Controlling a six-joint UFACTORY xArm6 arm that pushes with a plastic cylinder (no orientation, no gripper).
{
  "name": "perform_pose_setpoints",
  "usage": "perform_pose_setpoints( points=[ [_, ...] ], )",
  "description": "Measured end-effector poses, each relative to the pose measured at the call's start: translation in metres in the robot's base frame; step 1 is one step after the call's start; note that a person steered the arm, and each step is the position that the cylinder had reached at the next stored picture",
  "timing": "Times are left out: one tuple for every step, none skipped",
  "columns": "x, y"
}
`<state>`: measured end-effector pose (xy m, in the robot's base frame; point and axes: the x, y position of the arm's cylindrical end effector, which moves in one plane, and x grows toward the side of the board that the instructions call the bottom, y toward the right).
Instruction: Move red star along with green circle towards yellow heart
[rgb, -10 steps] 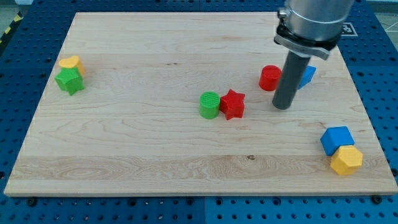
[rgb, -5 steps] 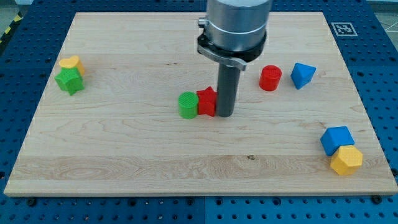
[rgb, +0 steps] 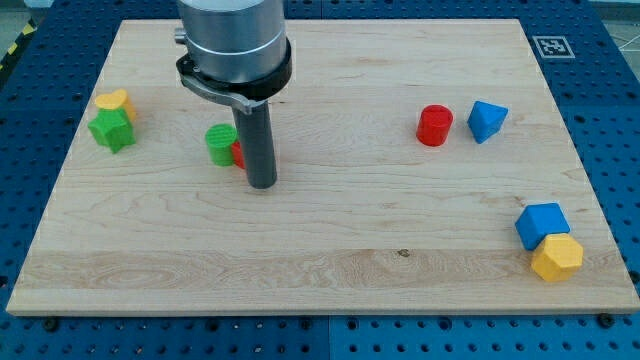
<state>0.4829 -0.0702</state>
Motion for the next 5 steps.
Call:
perform_pose_setpoints(
  points=[
    [0.000, 0.017],
    [0.000, 0.029],
    [0.000, 0.025],
    [-0.011, 0.002],
    [-0.029, -0.023]
  ],
)
